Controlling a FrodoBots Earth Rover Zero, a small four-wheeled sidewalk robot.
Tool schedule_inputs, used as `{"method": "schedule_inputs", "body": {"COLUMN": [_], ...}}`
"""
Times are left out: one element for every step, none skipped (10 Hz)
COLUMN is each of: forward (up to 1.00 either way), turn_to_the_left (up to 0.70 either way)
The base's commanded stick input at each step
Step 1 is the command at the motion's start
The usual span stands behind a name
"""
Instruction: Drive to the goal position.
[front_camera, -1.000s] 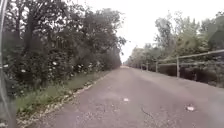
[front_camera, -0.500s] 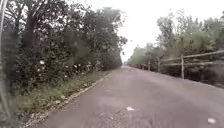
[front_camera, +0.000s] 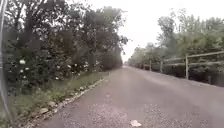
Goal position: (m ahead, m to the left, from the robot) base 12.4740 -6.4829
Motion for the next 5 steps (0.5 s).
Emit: {"method": "schedule_inputs", "body": {"forward": [0.70, 0.70, 0.70, 0.70, 0.70], "turn_to_the_left": [0.00, 0.00, 0.00, 0.00, 0.00]}}
